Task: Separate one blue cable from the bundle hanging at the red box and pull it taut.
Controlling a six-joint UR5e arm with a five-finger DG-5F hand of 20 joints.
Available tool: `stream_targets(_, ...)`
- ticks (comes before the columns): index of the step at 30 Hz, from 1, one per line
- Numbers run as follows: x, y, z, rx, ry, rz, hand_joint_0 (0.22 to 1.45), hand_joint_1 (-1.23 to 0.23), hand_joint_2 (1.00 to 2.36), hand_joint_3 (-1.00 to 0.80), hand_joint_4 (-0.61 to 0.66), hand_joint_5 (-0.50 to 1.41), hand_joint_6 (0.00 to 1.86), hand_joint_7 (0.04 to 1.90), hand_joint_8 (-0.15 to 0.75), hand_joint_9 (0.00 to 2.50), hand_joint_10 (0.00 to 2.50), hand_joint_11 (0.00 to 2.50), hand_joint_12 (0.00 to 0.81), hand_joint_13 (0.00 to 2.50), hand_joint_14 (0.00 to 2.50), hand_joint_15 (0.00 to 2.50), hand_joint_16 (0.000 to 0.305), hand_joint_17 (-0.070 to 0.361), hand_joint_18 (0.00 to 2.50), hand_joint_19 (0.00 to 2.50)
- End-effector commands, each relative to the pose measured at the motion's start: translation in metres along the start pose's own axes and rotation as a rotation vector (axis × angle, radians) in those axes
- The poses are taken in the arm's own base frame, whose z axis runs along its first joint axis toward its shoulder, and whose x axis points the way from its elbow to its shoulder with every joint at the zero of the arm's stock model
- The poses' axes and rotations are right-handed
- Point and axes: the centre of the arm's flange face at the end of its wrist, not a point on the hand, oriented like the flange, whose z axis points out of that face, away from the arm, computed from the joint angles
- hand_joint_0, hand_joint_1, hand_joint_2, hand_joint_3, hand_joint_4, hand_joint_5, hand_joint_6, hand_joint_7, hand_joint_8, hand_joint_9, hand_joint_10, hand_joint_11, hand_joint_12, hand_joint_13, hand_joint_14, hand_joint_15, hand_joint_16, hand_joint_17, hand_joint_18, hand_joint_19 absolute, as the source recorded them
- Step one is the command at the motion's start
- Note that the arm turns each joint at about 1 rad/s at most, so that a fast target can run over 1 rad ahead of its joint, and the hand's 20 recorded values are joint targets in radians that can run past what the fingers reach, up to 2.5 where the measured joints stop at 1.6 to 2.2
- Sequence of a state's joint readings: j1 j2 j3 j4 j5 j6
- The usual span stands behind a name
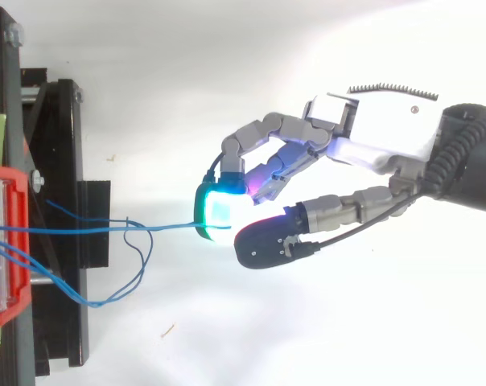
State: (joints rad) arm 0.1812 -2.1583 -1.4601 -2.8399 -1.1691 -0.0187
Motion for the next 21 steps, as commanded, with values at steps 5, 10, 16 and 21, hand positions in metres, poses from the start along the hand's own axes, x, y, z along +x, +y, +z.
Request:
stream_targets(5, 0.0009, 0.0001, 0.0, -0.002, 0.001, -0.005, 0.59, -0.84, 1.31, 0.03, -0.43, -0.12, 0.92, 1.3, 0.23, 0.89, 0.01, 0.48, 0.32, 0.84, 0.02, 0.53, 0.048, 0.107, 0.81, 0.48)
stream_targets(10, -0.0001, 0.0001, 0.0002, -0.002, 0.0, -0.005, 0.59, -0.84, 1.3, 0.02, -0.44, -0.12, 0.92, 1.3, 0.217, 0.88, 0.01, 0.48, 0.321, 0.83, 0.02, 0.52, 0.048, 0.107, 0.8, 0.48)
stream_targets(16, 0.0009, 0.0001, 0.0, -0.002, 0.001, -0.005, 0.59, -0.83, 1.29, 0.03, -0.44, -0.12, 0.92, 1.3, 0.214, 0.88, 0.01, 0.48, 0.32, 0.83, 0.02, 0.52, 0.047, 0.107, 0.8, 0.48)
stream_targets(21, -0.0001, 0.0001, 0.0002, -0.002, 0.0, -0.005, 0.6, -0.83, 1.27, 0.04, -0.44, -0.12, 0.92, 1.3, 0.209, 0.87, 0.01, 0.48, 0.321, 0.85, 0.02, 0.52, 0.047, 0.105, 0.8, 0.48)
